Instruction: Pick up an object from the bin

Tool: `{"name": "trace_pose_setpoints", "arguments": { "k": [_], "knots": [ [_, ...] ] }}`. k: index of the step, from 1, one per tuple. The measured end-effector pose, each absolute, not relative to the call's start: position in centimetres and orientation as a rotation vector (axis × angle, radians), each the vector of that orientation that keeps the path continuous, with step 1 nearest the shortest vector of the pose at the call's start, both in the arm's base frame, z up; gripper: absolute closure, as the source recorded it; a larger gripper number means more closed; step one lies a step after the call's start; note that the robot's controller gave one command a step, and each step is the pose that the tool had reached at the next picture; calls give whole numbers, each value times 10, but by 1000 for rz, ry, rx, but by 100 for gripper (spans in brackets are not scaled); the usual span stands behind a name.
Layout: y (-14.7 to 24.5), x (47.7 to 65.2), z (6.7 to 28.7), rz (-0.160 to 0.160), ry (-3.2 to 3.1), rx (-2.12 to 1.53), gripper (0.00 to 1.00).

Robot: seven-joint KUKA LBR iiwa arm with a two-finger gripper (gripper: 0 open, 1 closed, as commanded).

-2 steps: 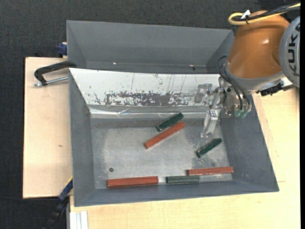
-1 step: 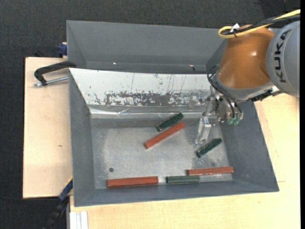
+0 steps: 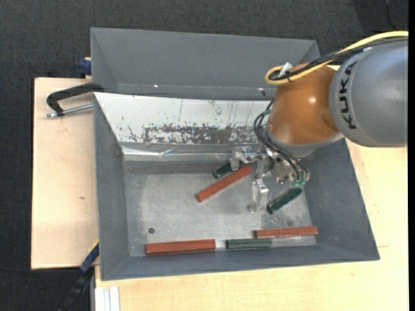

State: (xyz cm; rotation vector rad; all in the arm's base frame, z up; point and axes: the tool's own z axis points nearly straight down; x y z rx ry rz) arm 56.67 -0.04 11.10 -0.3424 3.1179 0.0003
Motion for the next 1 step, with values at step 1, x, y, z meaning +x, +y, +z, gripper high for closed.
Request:
{"name": "trace_pose_setpoints", "arguments": {
  "k": [1],
  "knots": [
    [29, 588, 80, 1, 3085, -534, 100]
  ]
}}
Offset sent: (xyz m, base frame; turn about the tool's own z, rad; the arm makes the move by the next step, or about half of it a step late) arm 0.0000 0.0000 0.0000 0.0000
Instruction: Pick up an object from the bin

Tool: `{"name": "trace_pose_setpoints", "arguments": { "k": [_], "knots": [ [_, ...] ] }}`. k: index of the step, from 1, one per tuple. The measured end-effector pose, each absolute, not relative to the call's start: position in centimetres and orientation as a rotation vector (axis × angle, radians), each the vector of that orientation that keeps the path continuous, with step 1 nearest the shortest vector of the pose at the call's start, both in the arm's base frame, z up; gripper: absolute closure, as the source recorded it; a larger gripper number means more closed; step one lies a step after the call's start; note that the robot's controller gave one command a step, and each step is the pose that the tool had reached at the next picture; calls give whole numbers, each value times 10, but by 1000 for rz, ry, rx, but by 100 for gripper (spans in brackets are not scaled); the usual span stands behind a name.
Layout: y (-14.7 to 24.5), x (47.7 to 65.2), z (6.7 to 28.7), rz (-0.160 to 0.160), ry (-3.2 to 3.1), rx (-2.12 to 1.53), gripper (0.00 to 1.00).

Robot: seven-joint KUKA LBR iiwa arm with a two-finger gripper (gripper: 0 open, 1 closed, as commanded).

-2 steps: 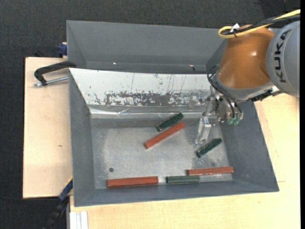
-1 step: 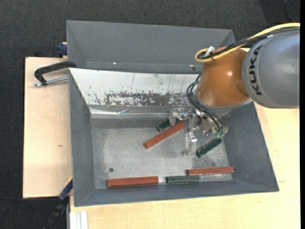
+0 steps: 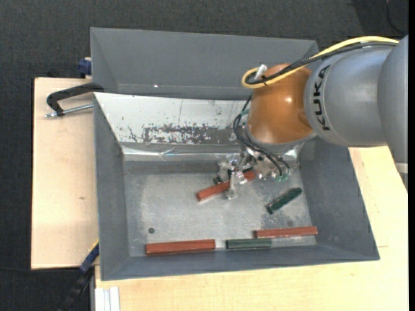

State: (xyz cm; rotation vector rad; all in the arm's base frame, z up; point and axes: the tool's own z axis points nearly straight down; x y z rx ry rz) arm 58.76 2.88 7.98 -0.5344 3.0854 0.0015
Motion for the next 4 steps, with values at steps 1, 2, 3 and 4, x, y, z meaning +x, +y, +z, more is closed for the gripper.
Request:
{"name": "trace_pose_setpoints", "arguments": {
  "k": [1, 2, 3, 4],
  "knots": [
    [29, 588, 80, 2, 3085, -534, 100],
    [35, 543, 141, 1, 2925, -1139, 100],
    [35, 543, 141, 2, 2926, -1139, 0],
    [35, 543, 141, 2, 2925, -1139, 0]
  ]
}}
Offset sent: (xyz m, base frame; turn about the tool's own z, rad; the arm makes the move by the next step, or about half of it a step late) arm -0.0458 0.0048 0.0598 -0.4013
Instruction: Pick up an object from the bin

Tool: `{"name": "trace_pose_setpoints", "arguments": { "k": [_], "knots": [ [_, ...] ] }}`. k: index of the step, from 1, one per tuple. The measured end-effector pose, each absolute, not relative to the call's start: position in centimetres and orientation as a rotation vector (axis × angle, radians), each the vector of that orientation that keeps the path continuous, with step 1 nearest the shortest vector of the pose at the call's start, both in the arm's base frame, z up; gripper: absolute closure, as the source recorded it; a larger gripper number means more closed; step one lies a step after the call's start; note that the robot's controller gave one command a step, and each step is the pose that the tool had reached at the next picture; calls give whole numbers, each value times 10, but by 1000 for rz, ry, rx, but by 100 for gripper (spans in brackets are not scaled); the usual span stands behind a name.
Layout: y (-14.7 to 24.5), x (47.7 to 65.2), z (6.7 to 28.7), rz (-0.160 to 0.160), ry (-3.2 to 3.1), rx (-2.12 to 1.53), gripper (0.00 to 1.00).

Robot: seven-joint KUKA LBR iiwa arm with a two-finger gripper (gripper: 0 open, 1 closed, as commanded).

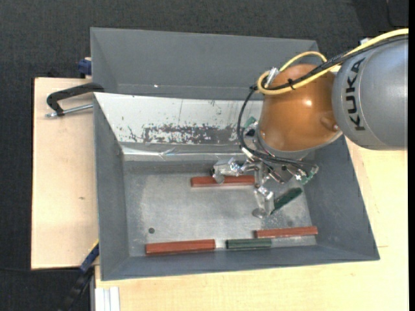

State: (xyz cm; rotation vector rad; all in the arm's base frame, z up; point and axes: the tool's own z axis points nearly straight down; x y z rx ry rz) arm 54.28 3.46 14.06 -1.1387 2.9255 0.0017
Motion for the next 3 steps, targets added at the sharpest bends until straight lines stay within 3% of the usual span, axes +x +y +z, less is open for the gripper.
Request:
{"name": "trace_pose_setpoints", "arguments": {
  "k": [1, 2, 3],
  "knots": [
    [62, 584, 114, -2, 2930, -1105, 0],
    [71, 584, 76, 4, 2939, -1106, 100],
    [71, 584, 76, 4, 2939, -1105, 100]
  ]
}}
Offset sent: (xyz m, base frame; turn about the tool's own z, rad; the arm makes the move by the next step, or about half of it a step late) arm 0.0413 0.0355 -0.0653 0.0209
